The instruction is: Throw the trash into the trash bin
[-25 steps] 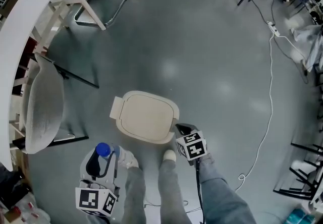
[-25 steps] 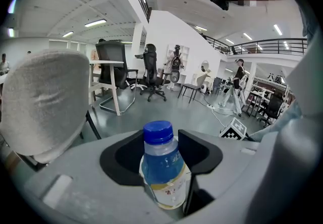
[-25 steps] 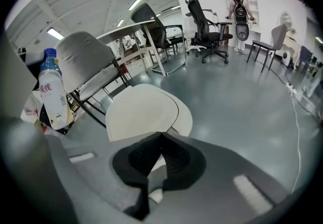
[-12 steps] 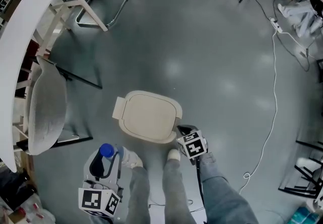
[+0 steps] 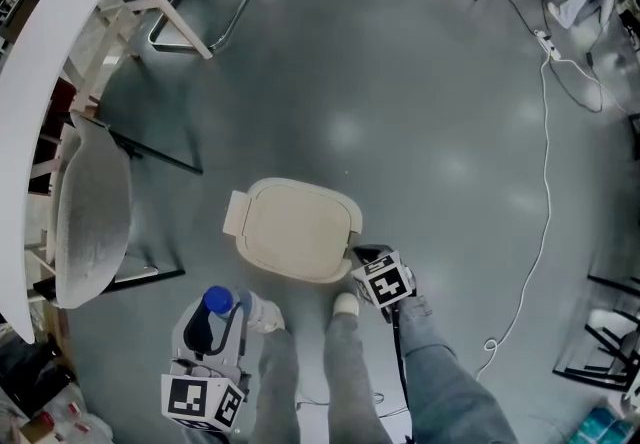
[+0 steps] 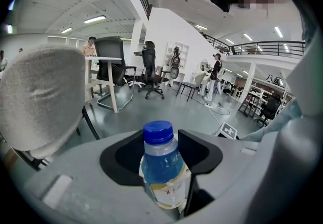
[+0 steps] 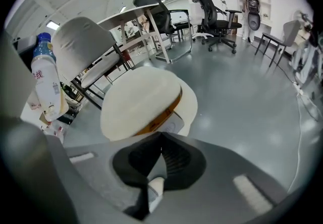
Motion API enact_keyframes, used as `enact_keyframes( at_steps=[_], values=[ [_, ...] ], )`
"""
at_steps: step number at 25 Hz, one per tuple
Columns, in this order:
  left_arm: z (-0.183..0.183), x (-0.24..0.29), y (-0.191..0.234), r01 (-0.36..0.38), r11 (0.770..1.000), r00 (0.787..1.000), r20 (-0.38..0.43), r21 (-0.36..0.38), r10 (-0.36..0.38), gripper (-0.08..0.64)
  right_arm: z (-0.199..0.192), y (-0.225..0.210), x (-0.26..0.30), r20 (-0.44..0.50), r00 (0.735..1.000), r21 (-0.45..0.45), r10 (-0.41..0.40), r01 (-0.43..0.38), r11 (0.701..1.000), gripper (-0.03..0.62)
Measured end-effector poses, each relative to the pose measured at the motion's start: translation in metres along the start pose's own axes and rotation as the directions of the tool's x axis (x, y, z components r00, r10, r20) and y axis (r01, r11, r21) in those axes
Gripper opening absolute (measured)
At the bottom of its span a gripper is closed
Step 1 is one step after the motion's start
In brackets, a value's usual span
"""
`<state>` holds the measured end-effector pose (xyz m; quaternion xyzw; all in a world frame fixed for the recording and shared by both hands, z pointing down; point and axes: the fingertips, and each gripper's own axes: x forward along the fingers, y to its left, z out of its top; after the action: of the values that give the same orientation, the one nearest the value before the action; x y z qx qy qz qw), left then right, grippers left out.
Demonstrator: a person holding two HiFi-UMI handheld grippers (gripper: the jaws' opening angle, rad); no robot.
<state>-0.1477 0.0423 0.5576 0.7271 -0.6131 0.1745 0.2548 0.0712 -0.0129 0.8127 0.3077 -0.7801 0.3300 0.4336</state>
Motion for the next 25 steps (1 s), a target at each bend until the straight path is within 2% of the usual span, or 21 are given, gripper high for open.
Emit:
enact_keyframes(
  at_steps=[4,8,12,19,25],
  values=[
    [0.0,0.001,0.0,-0.001,1.0,1.0,0.001,-0.007,0.001,0.221,0.002,0.001,0.002,-0.029,0.999,0.032,0.035,-0.034,0.999,0.003],
    [0.005,0.002,-0.003,0.008,1.0,1.0,0.011,0.017,-0.009,0.22,0.006,0.002,-0.001,0.0,0.998,0.059,0.058,-0.058,0.997,0.003],
    [0.008,0.004,-0.004,0.012,1.0,1.0,0.013,0.027,-0.013,0.221,0.014,0.005,-0.005,0.03,0.999,0.004,0.037,-0.038,0.999,0.003],
    [0.021,0.011,-0.014,0.029,0.999,0.999,0.019,0.036,-0.029,0.22,0.051,0.016,-0.033,0.124,0.992,-0.06,0.032,-0.025,0.998,0.003],
    [0.039,0.023,-0.036,0.07,0.995,0.997,0.033,0.076,-0.072,0.22,0.073,0.009,-0.065,0.181,0.983,-0.022,-0.014,0.018,1.0,0.003]
  ],
)
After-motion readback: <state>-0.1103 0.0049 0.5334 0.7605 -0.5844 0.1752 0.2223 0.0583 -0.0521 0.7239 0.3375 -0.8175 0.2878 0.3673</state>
